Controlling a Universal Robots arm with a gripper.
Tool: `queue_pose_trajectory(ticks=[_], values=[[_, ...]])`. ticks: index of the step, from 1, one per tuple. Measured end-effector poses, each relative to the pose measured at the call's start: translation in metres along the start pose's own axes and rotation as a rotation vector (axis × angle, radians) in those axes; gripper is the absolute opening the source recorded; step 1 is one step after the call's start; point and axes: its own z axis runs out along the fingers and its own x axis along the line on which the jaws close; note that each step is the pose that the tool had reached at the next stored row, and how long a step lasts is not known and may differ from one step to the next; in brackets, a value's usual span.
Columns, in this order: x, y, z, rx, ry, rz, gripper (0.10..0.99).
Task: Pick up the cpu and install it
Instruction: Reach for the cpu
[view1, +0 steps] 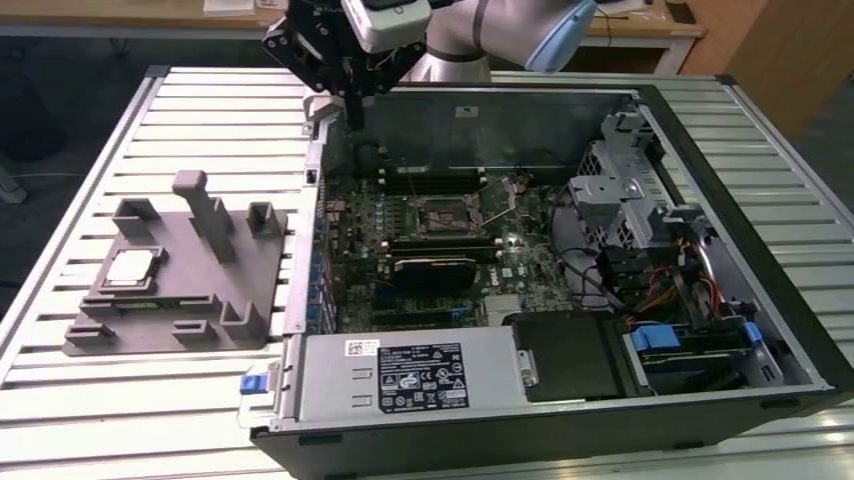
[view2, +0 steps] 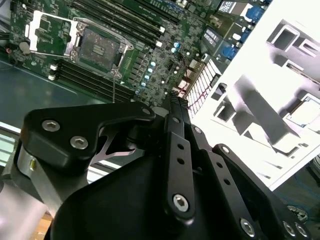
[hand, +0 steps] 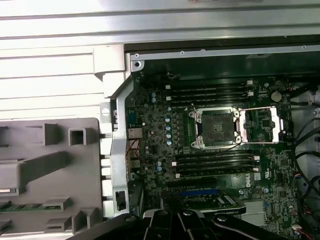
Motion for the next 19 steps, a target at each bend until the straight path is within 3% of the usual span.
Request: queue_pose_trajectory(ticks=[19], values=[[0.0299,-0.0022,-0.0008,0.000,0.0000,0.000,0.106]])
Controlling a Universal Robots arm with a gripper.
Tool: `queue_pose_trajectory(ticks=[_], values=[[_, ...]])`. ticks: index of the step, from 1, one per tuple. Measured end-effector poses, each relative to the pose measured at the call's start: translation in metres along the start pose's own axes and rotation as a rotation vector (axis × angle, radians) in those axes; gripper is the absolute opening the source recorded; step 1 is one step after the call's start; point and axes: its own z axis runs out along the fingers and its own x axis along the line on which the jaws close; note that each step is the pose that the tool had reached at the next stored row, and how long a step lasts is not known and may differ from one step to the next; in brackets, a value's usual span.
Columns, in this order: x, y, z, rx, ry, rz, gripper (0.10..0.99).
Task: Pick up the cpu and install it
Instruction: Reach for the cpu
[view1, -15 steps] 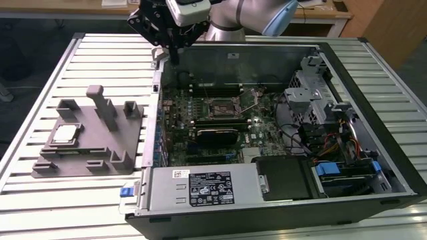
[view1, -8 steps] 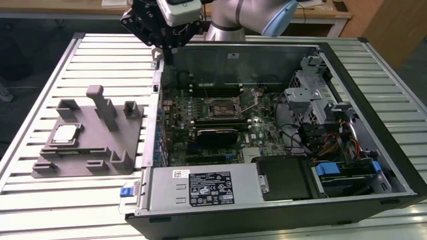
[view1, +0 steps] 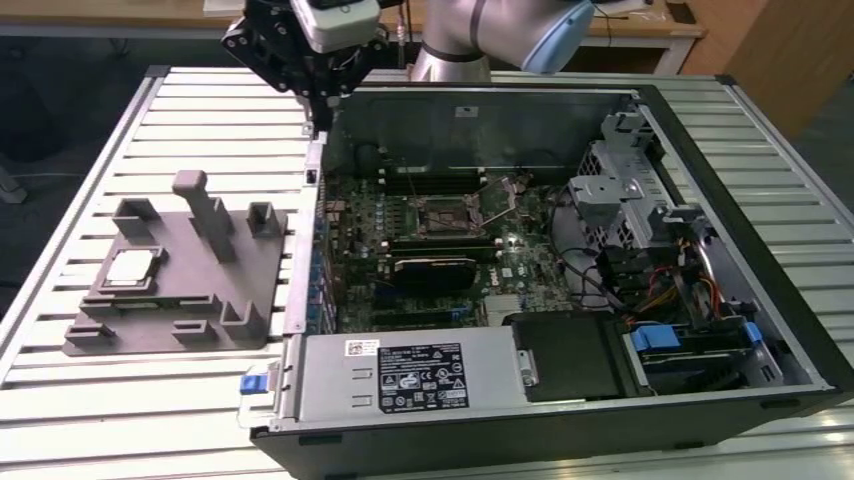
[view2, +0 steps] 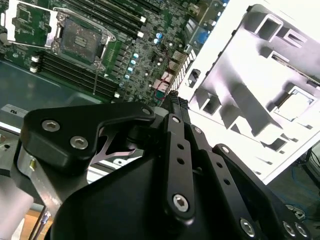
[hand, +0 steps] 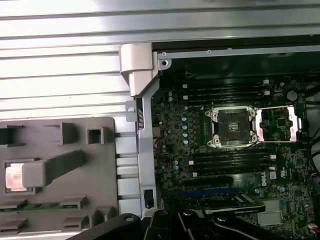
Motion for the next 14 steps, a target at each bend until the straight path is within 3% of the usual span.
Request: queue_pose_trajectory(ticks=[14], values=[[0.0199,-0.0015,-0.0006,0.000,0.0000,0.000,0.106]])
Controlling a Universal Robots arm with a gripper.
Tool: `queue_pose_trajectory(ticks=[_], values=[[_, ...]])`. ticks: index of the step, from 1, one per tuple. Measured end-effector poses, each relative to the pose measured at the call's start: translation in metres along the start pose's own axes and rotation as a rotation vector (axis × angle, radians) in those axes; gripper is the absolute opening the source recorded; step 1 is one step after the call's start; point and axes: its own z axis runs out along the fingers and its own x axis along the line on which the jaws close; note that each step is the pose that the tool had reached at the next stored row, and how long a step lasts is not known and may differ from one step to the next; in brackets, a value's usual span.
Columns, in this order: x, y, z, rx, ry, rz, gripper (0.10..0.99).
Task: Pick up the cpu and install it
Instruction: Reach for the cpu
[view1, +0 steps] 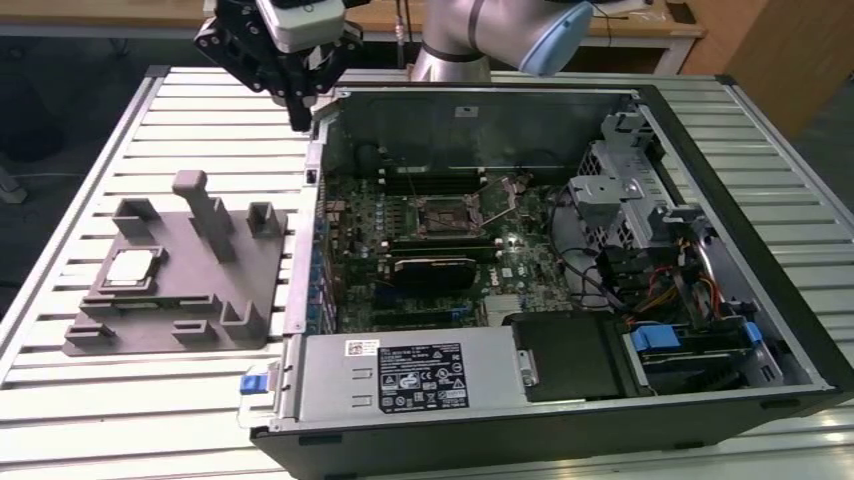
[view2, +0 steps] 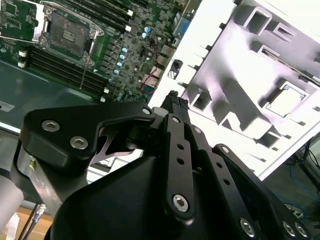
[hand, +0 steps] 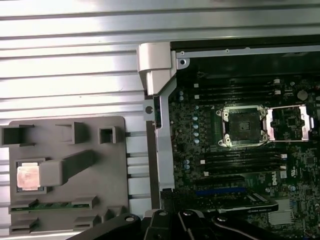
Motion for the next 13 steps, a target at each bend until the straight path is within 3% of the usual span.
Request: queue_pose_trajectory(ticks=[13], values=[[0.0187,-0.0014,-0.0005,0.000,-0.0001,0.000,0.106]])
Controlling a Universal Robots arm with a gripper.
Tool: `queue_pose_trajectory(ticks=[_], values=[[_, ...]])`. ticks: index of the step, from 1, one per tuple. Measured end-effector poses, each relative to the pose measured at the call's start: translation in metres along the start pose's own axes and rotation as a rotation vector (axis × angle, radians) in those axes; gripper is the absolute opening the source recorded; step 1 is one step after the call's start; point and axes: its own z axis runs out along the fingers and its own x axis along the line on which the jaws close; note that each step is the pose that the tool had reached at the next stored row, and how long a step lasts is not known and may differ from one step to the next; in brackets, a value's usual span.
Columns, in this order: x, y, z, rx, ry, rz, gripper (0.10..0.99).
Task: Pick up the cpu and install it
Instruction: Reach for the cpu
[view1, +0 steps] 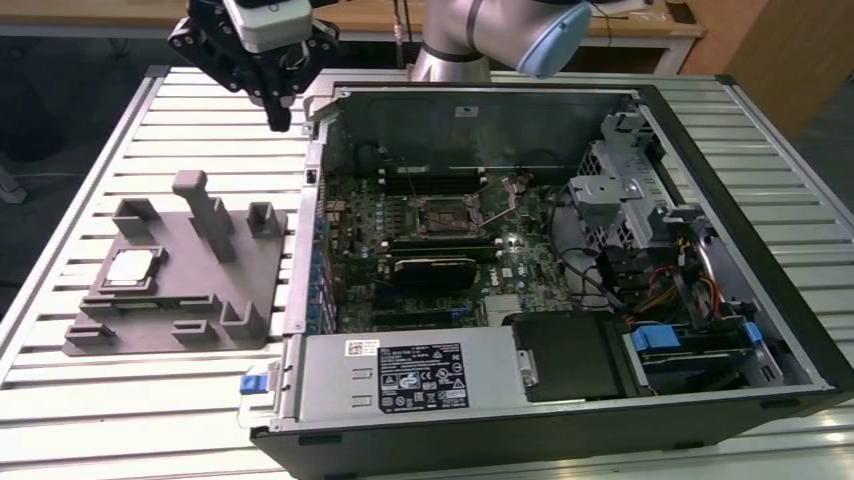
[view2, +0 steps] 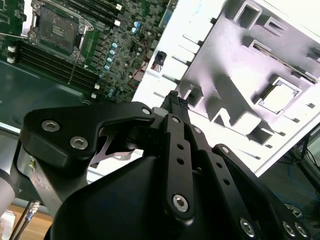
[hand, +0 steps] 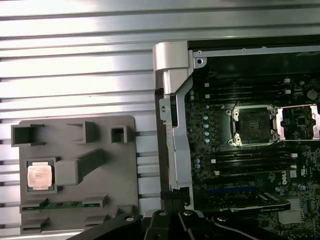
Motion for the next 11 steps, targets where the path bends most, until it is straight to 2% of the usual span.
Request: queue_pose_trajectory(ticks=[11], values=[[0.0170,-0.0013,-0.0005,0.000,0.0000,0.000,0.106]])
